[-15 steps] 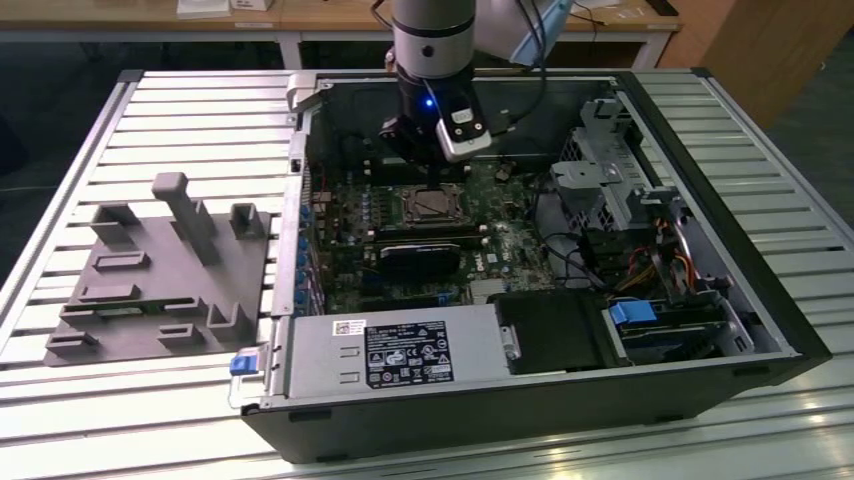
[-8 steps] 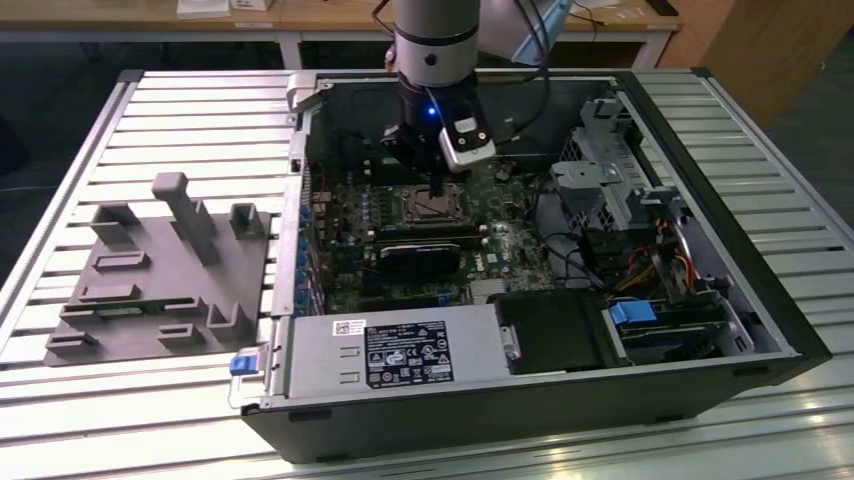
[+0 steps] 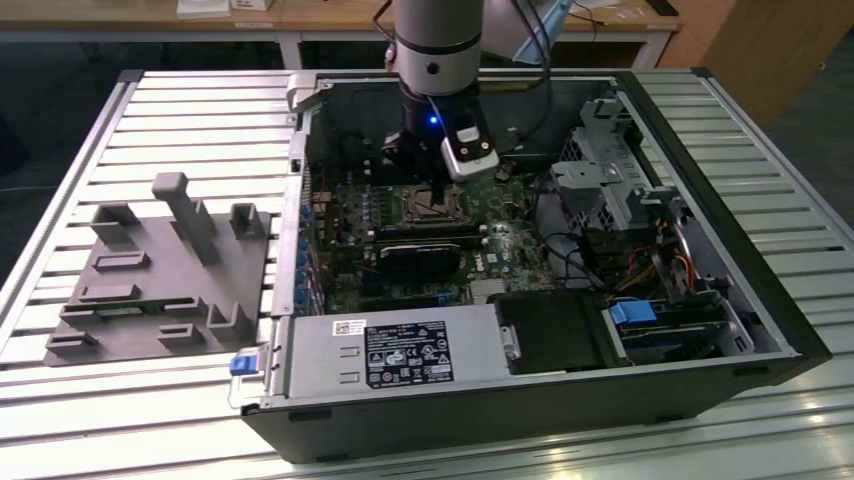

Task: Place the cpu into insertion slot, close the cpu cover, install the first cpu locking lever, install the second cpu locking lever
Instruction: 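Install the second cpu locking lever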

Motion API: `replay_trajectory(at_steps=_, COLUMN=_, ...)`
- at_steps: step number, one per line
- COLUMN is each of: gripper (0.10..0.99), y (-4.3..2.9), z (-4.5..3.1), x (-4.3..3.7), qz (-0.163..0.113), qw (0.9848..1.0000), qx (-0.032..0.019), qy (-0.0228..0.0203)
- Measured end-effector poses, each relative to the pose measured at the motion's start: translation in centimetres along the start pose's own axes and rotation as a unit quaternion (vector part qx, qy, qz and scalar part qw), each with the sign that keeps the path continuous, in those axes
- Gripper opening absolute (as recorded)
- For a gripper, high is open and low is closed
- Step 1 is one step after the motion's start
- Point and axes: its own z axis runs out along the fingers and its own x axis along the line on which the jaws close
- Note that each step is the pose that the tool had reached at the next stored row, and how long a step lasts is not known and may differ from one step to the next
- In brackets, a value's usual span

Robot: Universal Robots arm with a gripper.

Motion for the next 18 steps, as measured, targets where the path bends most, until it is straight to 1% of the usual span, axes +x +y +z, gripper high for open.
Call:
replay_trajectory(at_steps=4, gripper=0.102, y=-0.52, z=0.18, x=-0.12, qz=0.0, qw=1.0, qx=0.0, qy=0.0)
replay_trajectory(at_steps=9, gripper=0.102, y=-1.15, z=0.73, x=-0.24, qz=-0.003, qw=1.0, qx=-0.0002, qy=0.0008)
replay_trajectory(at_steps=13, gripper=0.102, y=-1.31, z=1.02, x=-0.12, qz=-0.019, qw=0.9998, qx=-0.0009, qy=0.0024)
replay_trajectory(at_steps=18, gripper=0.102, y=-1.32, z=1.03, x=-0.11, qz=-0.02, qw=0.9998, qx=-0.0011, qy=0.0026)
